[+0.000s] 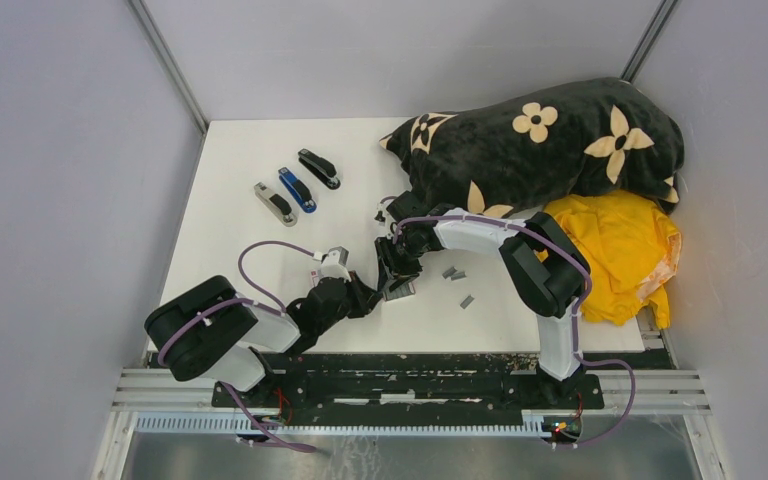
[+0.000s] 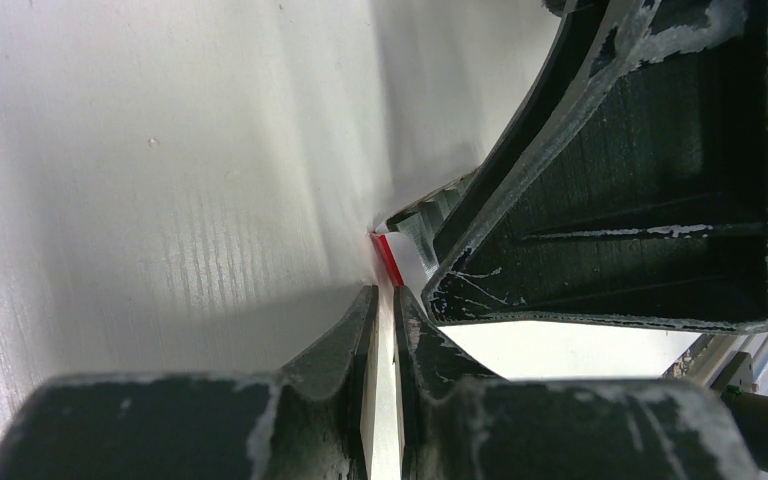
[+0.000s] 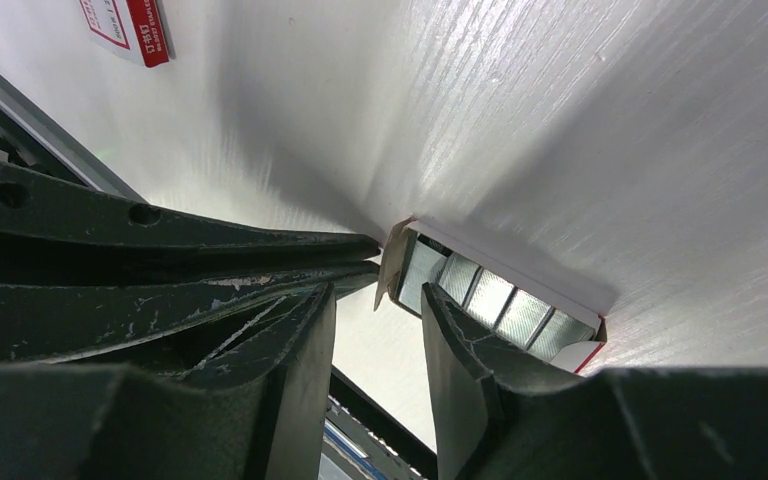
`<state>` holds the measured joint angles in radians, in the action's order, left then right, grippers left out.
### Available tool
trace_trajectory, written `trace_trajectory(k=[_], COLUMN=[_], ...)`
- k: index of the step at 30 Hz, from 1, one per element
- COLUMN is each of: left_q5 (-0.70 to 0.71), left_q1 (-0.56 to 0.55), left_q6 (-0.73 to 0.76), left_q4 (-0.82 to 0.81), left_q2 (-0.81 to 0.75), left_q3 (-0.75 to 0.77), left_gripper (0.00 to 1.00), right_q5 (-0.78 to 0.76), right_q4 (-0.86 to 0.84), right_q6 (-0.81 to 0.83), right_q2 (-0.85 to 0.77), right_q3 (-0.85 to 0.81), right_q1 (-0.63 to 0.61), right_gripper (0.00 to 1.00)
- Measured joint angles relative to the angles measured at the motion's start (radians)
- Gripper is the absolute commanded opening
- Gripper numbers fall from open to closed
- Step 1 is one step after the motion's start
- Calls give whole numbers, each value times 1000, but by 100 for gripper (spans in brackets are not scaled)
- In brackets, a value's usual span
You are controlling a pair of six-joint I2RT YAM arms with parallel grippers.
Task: Unload the staples from the stapler
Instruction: Place the staple in the staple box.
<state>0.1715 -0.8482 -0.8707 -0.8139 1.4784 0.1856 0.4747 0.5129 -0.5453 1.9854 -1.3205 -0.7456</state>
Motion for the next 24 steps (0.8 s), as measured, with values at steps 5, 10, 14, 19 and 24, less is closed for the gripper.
trace_trajectory(k=[5, 10, 14, 19, 24], left_q5=[0, 0, 0, 0, 0], left_q1=[0, 0, 0, 0, 0], left_q6=[0, 0, 0, 0, 0], left_q4=[0, 0, 0, 0, 0], left_q2=[0, 0, 0, 0, 0], left_q3=[0, 0, 0, 0, 0], left_gripper=[17, 17, 17, 17, 17], right_q5=[-3, -14, -17, -16, -11], right_q4=[0, 5, 4, 4, 4], right_q6=[1, 3, 5, 5, 4], right_q2=[6, 6, 6, 6, 11], right_q3=[0, -2, -2, -3, -5], right_q1=[0, 0, 0, 0, 0], right_gripper=[43, 43, 43, 44, 44])
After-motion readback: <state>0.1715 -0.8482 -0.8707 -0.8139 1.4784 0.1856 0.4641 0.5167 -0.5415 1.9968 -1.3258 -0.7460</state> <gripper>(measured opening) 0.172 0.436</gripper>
